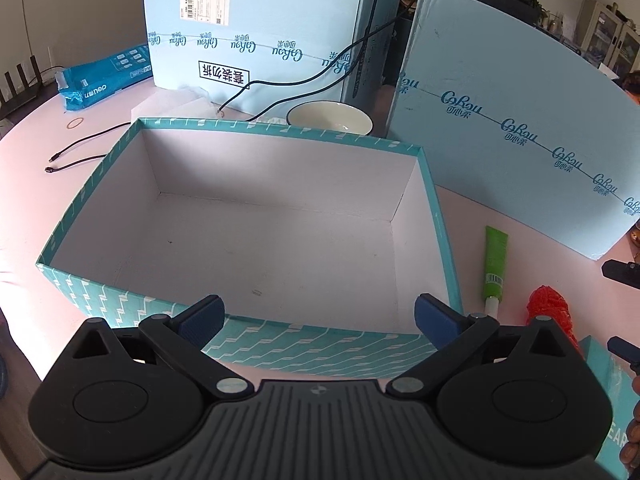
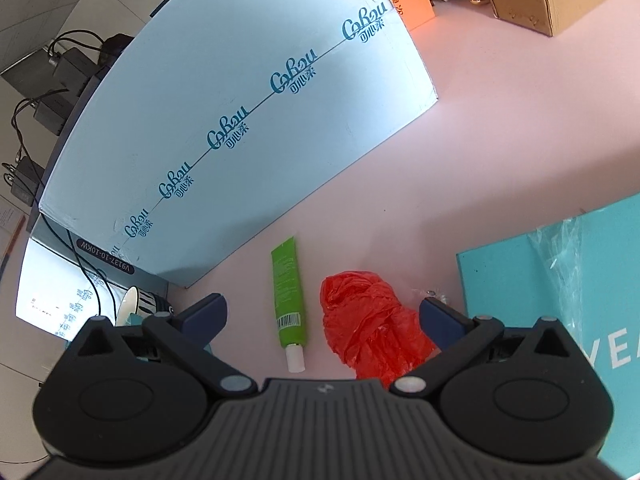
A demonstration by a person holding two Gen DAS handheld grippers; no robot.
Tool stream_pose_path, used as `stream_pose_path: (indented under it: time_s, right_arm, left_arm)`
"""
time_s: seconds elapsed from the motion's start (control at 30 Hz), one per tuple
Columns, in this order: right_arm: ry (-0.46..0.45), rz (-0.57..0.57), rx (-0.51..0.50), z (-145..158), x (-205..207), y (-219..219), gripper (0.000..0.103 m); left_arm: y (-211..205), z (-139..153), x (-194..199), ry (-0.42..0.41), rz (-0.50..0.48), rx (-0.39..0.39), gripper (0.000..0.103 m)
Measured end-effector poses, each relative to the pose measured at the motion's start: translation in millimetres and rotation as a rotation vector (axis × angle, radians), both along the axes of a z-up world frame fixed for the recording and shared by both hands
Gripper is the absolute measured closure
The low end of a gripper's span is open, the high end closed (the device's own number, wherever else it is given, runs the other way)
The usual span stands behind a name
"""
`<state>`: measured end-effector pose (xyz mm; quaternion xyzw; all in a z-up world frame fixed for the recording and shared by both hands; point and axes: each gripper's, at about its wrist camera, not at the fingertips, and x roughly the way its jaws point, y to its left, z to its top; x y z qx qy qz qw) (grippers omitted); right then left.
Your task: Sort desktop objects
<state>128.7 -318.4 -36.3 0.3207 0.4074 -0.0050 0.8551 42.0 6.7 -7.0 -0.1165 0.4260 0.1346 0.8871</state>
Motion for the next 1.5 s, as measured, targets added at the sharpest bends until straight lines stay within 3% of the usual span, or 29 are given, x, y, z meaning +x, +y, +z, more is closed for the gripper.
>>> stream_pose_path:
  time_s: [0.63,0.83,1.5]
  right_arm:
    - [-0.038,0.033,-0.063,-7.2,8.3,-5.5,0.000]
    - [-0.032,0.047,-0.048,-15.4,11.1,-10.5,0.000]
    - [0.016,0.121,-0.045,-35.6,20.9,-0.1,0.000]
  left_arm:
    - [-7.2,-2.3,14.3,-0.010,-0.002,-0.021,0.001]
    - [-5.2,-1.2,15.7,-0.033,-0.003,-0.054,0.001]
    - [-5.0,-8.4,20.2,0.007,0.013,-0.049,0.001]
